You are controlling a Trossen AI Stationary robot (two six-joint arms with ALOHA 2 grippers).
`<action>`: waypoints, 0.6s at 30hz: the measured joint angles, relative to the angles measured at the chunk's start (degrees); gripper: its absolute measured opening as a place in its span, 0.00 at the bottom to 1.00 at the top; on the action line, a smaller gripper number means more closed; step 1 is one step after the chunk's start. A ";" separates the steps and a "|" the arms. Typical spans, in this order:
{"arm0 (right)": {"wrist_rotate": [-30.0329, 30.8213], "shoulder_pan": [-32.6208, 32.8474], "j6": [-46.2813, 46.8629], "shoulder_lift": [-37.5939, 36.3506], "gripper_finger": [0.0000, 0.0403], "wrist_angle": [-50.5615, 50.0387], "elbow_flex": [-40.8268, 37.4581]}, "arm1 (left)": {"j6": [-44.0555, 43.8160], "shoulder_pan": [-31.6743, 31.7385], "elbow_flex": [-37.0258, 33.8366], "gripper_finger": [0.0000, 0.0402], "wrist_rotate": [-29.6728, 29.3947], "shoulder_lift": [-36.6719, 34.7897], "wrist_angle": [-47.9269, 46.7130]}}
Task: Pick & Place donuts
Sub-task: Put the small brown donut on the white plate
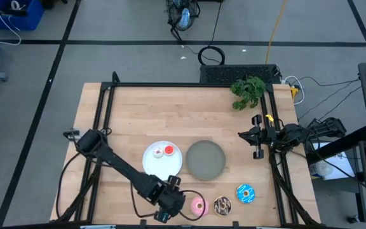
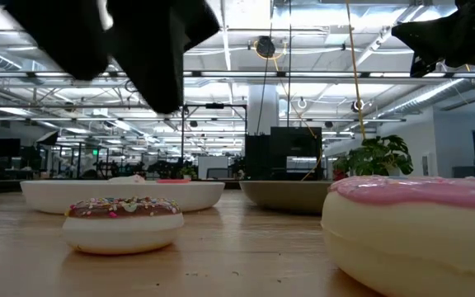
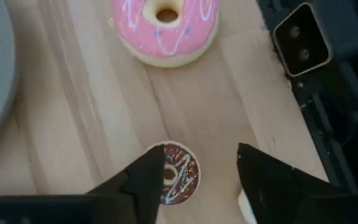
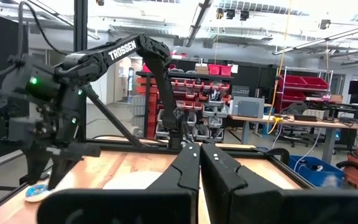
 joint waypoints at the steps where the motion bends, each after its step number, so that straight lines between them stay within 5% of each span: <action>1: 0.03 0.02 0.00 0.00 0.01 0.02 0.02 | -0.34 -0.12 -0.03 0.55 -0.09 0.23 -0.79; 6: -0.11 0.02 0.00 0.02 0.01 0.11 0.00 | 0.69 -0.25 -0.07 0.58 0.04 2.12 -1.78; 18: 0.04 0.01 -0.15 0.73 0.01 0.22 0.02 | 1.07 -0.66 -0.04 0.42 0.34 4.97 -2.95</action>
